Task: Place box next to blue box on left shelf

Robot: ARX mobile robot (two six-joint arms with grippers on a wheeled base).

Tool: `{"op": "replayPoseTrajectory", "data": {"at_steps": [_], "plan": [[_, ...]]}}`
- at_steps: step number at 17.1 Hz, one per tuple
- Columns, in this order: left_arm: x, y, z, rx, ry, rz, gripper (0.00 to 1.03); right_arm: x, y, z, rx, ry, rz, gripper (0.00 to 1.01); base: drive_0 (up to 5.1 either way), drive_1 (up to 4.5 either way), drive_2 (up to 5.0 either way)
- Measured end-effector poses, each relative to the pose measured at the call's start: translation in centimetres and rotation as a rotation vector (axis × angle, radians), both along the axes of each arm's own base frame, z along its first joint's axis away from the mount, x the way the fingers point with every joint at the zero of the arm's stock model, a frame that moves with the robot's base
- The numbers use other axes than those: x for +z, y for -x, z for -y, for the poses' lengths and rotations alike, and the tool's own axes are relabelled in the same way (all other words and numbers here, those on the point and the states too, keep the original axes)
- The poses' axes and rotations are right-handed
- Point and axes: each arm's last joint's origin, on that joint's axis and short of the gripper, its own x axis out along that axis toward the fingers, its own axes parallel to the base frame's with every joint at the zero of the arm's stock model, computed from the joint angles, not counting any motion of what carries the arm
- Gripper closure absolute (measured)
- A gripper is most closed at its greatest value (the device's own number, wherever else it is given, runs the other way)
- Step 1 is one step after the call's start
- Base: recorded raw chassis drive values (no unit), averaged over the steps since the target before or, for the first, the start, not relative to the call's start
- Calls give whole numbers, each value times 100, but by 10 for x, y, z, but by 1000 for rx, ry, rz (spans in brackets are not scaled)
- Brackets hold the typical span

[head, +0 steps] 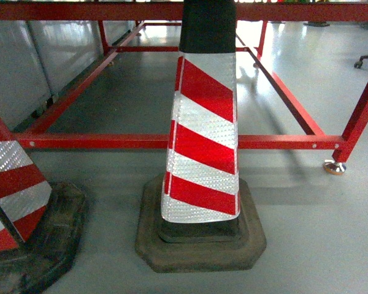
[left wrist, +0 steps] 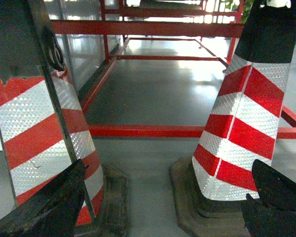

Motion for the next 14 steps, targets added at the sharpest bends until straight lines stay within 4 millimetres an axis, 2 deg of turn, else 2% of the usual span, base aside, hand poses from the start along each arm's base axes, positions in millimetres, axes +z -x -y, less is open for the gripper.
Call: {"op": "replayPoseTrajectory", "data": {"at_steps": [14], "plan": [[0, 0, 0, 0, 0, 0, 5, 0, 0, 0, 0, 0, 0, 3, 0, 0, 0]]}}
